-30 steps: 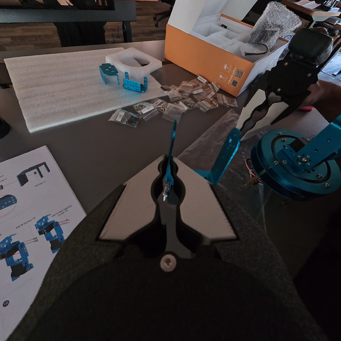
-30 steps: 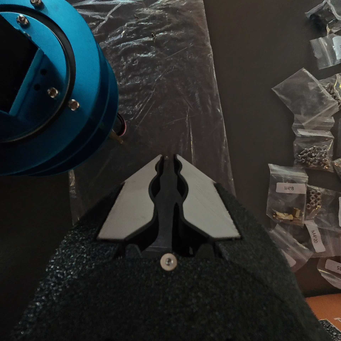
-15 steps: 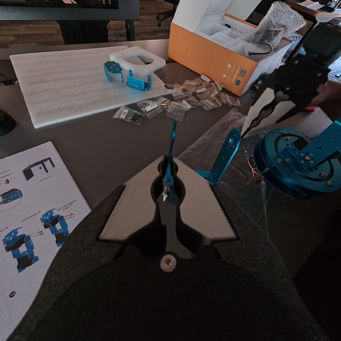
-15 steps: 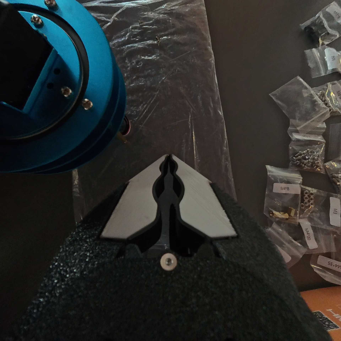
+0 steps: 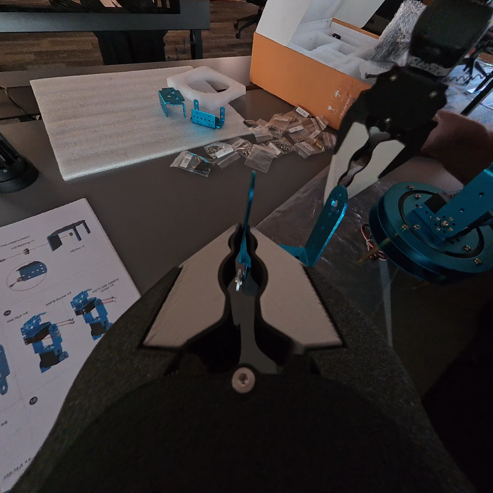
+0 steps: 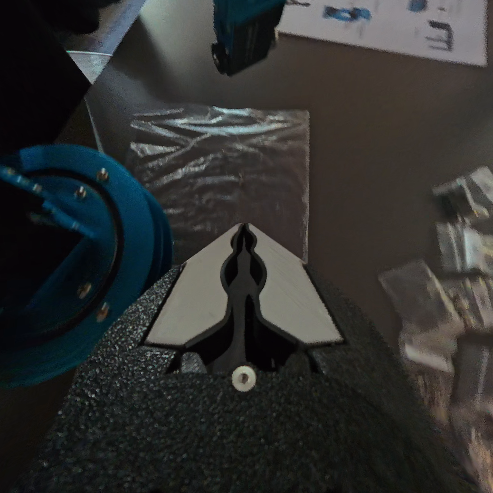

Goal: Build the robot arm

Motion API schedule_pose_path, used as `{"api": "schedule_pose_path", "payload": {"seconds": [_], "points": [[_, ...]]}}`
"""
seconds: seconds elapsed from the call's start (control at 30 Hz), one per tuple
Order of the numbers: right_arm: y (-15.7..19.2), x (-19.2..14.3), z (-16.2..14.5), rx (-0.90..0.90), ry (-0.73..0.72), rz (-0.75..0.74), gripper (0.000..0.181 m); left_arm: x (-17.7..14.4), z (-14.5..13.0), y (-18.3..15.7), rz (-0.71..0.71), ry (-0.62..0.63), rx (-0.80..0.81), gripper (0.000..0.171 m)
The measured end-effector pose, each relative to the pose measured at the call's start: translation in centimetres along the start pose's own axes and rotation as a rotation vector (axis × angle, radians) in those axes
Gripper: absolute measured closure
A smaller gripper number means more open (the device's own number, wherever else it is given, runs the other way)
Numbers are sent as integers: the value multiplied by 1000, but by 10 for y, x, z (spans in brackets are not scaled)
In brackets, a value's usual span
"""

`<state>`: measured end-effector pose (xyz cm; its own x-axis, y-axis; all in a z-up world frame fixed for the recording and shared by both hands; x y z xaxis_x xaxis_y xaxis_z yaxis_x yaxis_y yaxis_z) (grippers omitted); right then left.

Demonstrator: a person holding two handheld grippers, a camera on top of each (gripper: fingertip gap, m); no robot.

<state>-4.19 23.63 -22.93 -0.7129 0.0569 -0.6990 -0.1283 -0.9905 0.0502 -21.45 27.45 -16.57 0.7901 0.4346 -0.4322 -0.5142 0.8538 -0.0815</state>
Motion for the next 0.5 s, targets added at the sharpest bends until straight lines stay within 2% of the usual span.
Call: {"api": "schedule_pose_path", "payload": {"seconds": [0.13,0.23,0.5], "points": [[1,47,24,-49,48,127,181,-5,7,-2,11,-30,-19,171],[5,65,31,-115,75,139,181,-6,14,-2,17,-60,-38,171],[-6,22,47,-58,-38,16,175,-2,14,-5,-3,-65,-60,171]]}}
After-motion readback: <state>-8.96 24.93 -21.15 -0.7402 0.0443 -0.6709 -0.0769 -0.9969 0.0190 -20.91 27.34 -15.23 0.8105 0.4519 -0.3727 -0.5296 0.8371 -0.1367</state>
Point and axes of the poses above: each gripper's, where its closed fingertips meet, x out along the fingers, z out of its top, y = z × x across the jaws, the point moved 3 cm from there along -x, back along the fingers, and after that the axes turned 3 degrees about x, right-handed, at the moved point
